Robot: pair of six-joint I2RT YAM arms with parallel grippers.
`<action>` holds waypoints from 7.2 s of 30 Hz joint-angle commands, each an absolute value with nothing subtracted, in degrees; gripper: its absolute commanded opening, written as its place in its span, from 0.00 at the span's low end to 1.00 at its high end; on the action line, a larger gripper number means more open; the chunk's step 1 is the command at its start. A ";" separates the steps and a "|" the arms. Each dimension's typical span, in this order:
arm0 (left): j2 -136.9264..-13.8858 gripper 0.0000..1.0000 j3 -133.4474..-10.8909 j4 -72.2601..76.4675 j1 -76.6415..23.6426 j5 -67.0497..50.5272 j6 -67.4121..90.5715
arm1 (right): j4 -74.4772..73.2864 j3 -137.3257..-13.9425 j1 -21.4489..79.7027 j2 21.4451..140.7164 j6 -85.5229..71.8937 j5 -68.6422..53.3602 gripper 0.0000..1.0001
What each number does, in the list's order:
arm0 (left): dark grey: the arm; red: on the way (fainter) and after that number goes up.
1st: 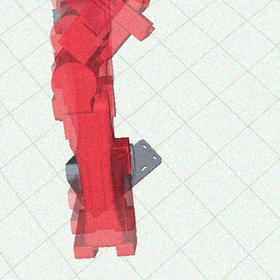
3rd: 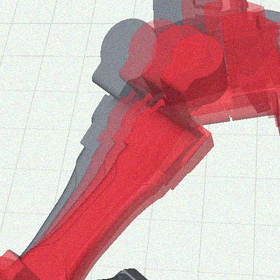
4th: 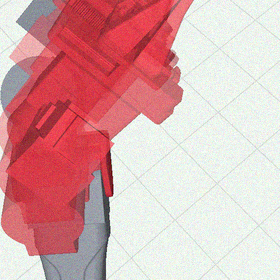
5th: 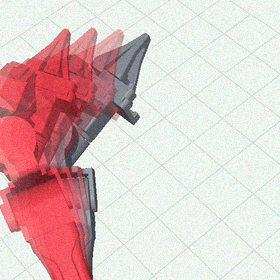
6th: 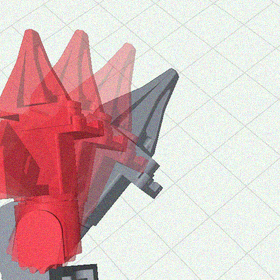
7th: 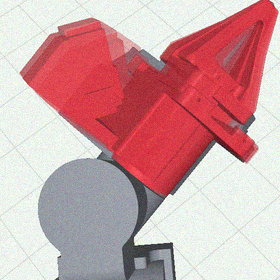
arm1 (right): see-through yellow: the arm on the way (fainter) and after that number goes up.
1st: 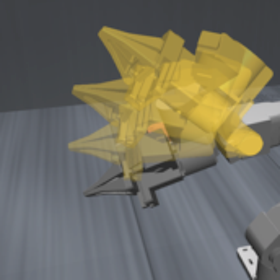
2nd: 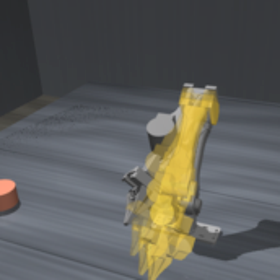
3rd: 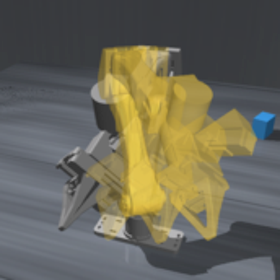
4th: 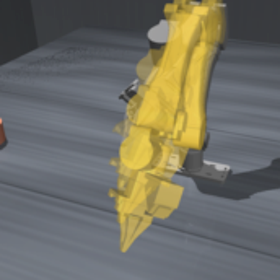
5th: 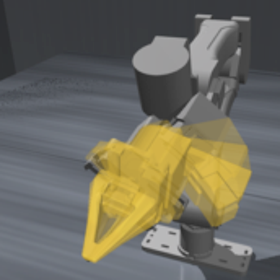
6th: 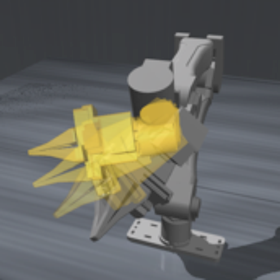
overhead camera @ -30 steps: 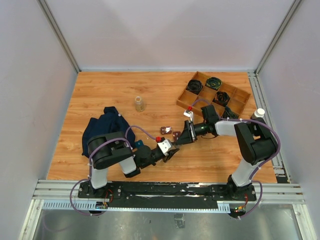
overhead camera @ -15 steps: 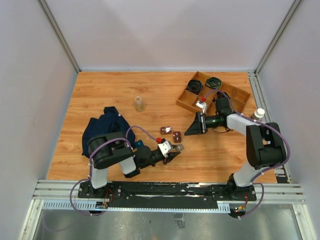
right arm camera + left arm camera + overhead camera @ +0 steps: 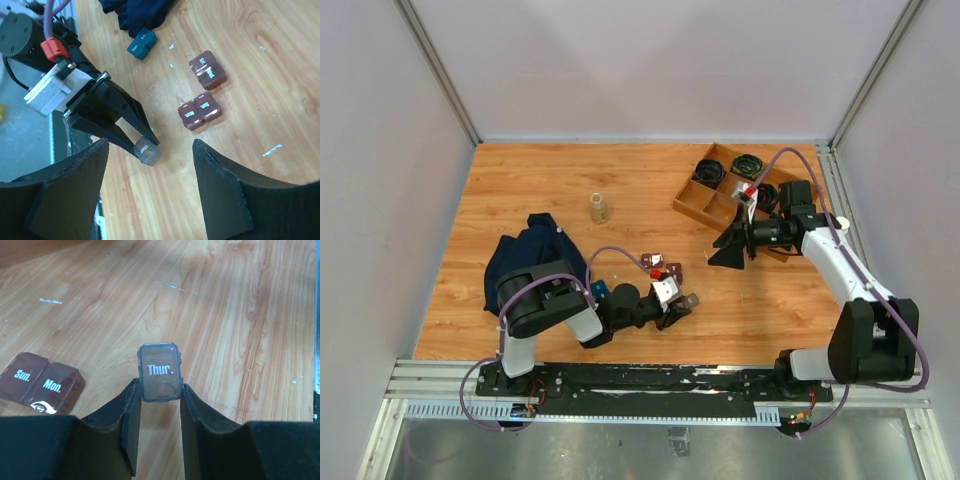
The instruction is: Sort the pills into containers
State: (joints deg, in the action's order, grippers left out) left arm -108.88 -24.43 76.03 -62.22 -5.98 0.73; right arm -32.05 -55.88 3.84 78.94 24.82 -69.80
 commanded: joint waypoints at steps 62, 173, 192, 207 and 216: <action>-90.74 0.03 -13.62 79.21 -56.89 -9.43 33.21 | -23.65 -41.50 31.19 83.63 63.24 -36.91 0.60; -97.75 0.00 -26.07 60.90 -53.96 -11.48 47.96 | -26.73 -45.08 33.42 88.07 61.72 -32.44 0.22; -105.55 0.00 -22.38 64.03 -53.35 -10.46 48.43 | -27.10 -45.11 33.46 88.05 61.62 -32.18 0.23; -74.75 0.36 -16.25 46.00 -53.35 -5.13 35.41 | -29.04 -47.49 31.45 84.91 59.15 -32.24 0.71; -43.76 0.75 -12.17 30.00 -53.35 3.77 21.64 | -46.76 -57.08 22.60 73.99 61.46 -44.06 0.74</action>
State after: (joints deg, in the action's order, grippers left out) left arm -54.19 -13.43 38.48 -53.43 -1.32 30.48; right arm -35.99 -52.12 25.50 78.81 60.58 -37.87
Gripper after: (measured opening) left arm 0.665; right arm 0.738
